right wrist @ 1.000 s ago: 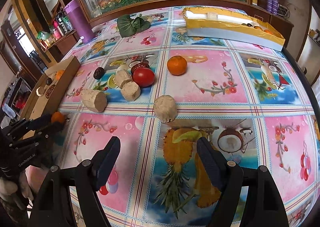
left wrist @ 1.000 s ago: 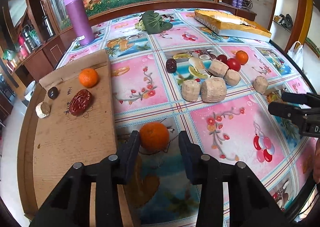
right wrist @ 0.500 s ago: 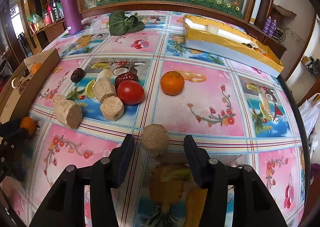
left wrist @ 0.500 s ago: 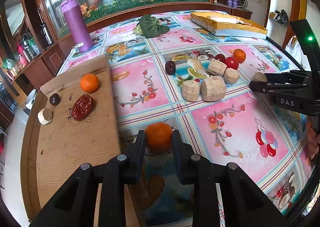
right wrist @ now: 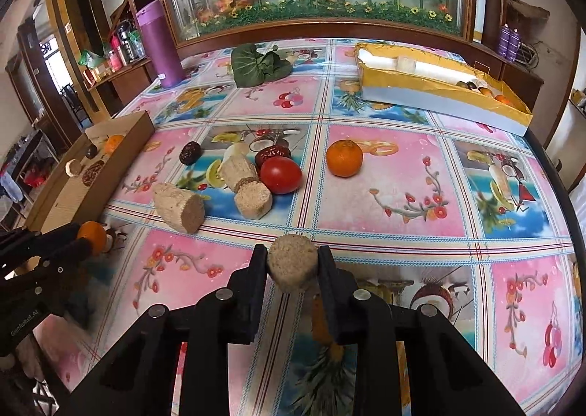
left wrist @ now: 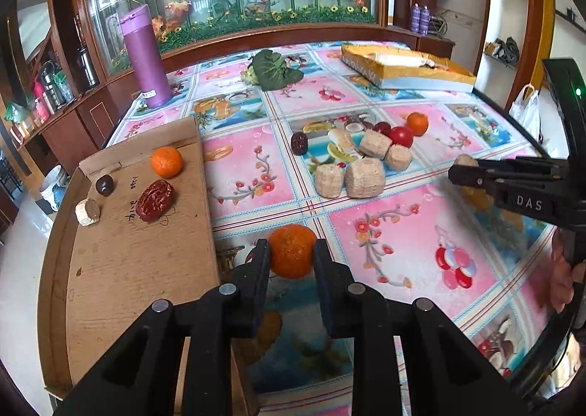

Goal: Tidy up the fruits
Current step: 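Carry the orange and bun into the tray and open both tools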

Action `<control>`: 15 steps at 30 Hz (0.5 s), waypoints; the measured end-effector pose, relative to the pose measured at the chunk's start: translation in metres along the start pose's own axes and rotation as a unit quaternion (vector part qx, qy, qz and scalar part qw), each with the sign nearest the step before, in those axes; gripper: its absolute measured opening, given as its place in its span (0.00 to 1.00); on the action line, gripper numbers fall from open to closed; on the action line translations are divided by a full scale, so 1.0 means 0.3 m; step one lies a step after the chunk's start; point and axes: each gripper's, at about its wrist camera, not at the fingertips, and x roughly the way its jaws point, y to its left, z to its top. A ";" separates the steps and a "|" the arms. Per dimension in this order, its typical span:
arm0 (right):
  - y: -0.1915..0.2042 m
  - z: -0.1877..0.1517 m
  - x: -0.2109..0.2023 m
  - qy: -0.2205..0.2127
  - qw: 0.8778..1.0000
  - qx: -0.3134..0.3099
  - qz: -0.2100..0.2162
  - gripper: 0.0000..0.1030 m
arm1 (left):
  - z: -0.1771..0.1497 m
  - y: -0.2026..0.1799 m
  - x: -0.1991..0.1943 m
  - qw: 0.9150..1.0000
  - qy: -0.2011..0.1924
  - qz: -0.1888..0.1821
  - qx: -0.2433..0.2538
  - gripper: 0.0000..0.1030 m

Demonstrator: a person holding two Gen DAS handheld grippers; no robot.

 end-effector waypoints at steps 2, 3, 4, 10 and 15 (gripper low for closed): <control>0.001 -0.005 -0.024 -0.004 1.000 0.006 0.010 0.28 | -0.002 0.006 -0.021 1.000 -0.004 -0.006 -0.008 0.22; 0.002 -0.007 -0.036 -0.007 1.000 0.008 0.015 0.29 | -0.005 0.009 -0.033 1.000 -0.007 -0.008 -0.012 0.22; 0.005 -0.009 -0.045 -0.008 1.000 0.010 0.017 0.29 | -0.008 0.012 -0.042 1.000 -0.009 -0.009 -0.015 0.22; 0.036 -0.015 -0.100 -0.015 0.998 0.017 0.050 0.29 | -0.031 0.057 -0.103 0.999 -0.020 -0.010 -0.039 0.22; 0.122 -0.003 -0.149 -0.022 0.998 -0.010 0.064 0.29 | -0.047 0.172 -0.156 0.997 -0.021 -0.005 -0.069 0.22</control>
